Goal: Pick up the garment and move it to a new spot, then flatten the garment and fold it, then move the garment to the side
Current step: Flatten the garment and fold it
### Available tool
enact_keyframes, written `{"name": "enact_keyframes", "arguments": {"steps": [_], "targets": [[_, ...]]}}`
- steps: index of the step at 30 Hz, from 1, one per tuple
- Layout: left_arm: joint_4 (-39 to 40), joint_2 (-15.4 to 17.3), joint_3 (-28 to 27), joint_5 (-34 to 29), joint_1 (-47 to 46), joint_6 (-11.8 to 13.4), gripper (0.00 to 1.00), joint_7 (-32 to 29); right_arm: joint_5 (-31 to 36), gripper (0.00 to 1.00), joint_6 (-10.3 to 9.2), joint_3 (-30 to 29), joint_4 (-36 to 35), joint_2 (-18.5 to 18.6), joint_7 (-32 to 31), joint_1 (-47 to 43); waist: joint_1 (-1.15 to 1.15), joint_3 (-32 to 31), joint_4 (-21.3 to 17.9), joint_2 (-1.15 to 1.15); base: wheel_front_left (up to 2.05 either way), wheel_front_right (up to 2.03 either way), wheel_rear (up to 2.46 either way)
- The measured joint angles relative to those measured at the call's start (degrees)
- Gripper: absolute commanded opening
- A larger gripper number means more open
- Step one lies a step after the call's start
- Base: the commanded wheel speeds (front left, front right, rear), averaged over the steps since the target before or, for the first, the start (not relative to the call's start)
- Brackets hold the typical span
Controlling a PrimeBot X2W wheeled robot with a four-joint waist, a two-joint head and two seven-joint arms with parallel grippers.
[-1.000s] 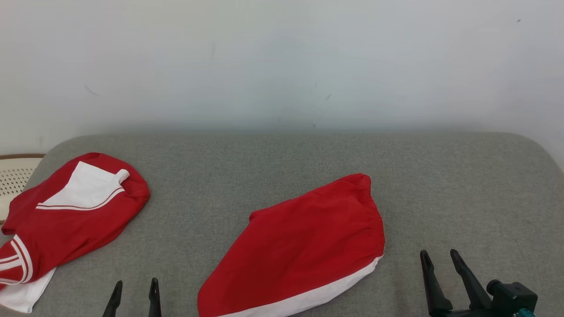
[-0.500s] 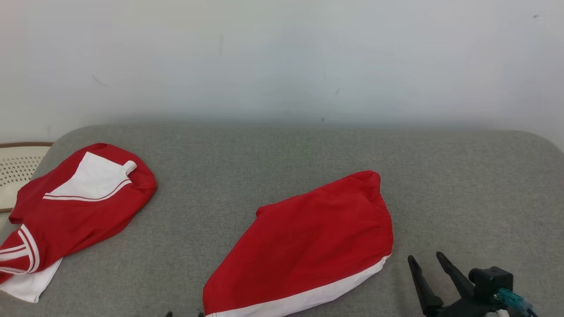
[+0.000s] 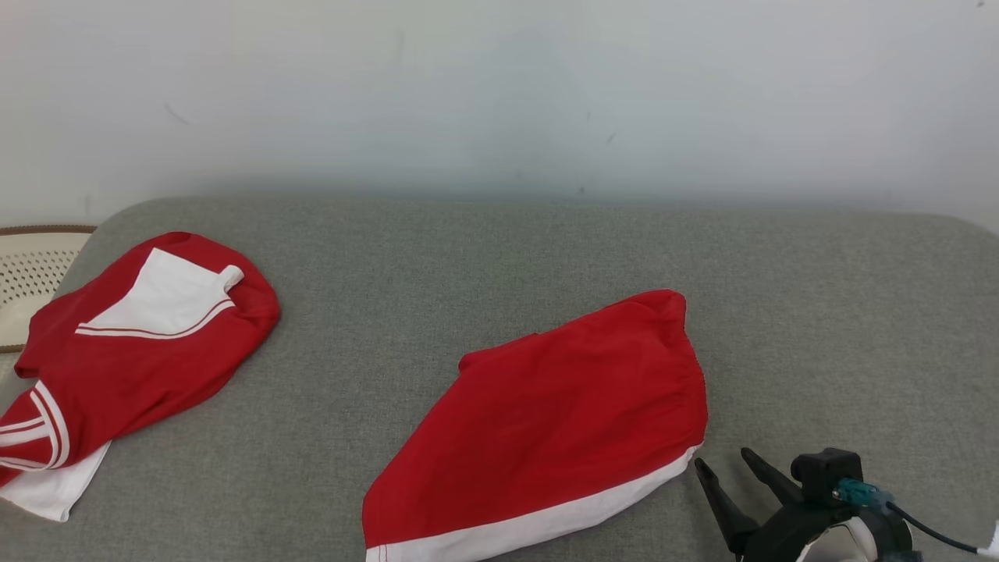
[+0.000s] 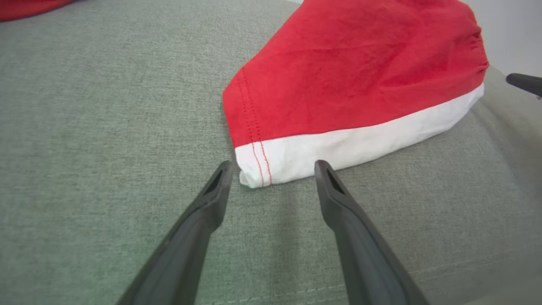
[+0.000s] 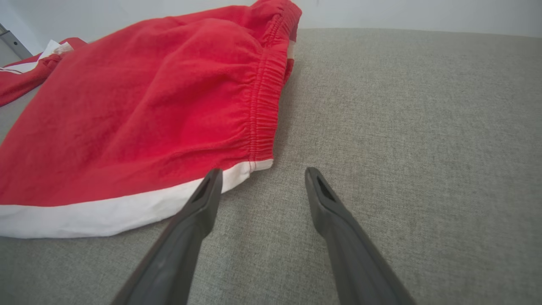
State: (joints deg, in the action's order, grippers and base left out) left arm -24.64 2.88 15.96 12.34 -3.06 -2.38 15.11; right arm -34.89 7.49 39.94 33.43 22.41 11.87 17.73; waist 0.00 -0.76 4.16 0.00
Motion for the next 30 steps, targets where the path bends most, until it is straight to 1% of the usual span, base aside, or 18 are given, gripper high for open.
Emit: {"name": "enact_keyframes", "arguments": {"steps": [5,9,14,15,16,17,18,24,30], "targets": [[-2.1,0.0,3.0,1.3,-1.6,0.0,1.00,0.0,-3.0,1.00,0.00,5.5,3.7,0.8,-0.2,4.0,-0.01,1.0,0.2,0.00,0.00,0.00,0.00],[-3.6,0.0,4.5,2.1,-3.7,0.5,1.00,0.0,-5.6,1.00,0.00,10.1,5.9,1.2,-0.4,7.7,0.00,2.1,0.5,0.00,0.00,0.00,0.00],[-5.8,0.0,6.8,3.4,-6.2,0.4,1.00,0.0,-9.3,1.00,0.00,15.4,9.3,1.7,-1.4,11.9,0.00,3.3,1.2,0.00,0.00,0.00,0.00],[-6.2,0.0,7.3,3.8,-6.6,0.4,0.92,0.0,-10.4,1.00,0.00,16.5,9.7,1.7,-1.6,12.5,0.00,3.5,1.4,0.00,0.00,0.00,0.00],[-6.4,0.0,7.7,3.9,-7.0,0.4,0.44,0.0,-11.2,0.66,0.00,17.5,10.0,1.7,-1.7,13.1,0.00,3.7,1.6,0.00,0.00,0.00,0.00],[-6.5,0.0,8.2,4.2,-7.4,0.4,0.00,0.0,-12.0,0.12,0.00,18.3,10.2,1.7,-1.5,13.6,0.00,3.9,1.7,0.00,0.00,0.00,0.00],[-6.5,0.0,8.5,4.8,-7.8,0.4,0.00,0.0,-12.9,0.00,0.00,19.1,10.3,1.7,-1.2,14.1,0.00,4.1,1.9,0.00,0.00,0.00,0.00],[-6.3,0.0,8.6,5.5,-8.2,1.5,0.00,0.0,-17.4,0.00,0.00,23.4,11.1,2.1,0.6,15.5,0.00,4.3,2.2,0.00,0.00,0.00,0.00],[-6.5,0.0,7.7,5.2,-8.1,1.5,0.00,0.0,-20.2,0.00,0.00,26.4,11.0,2.5,2.3,16.0,0.00,4.0,1.5,0.00,0.00,0.00,0.00]]}}
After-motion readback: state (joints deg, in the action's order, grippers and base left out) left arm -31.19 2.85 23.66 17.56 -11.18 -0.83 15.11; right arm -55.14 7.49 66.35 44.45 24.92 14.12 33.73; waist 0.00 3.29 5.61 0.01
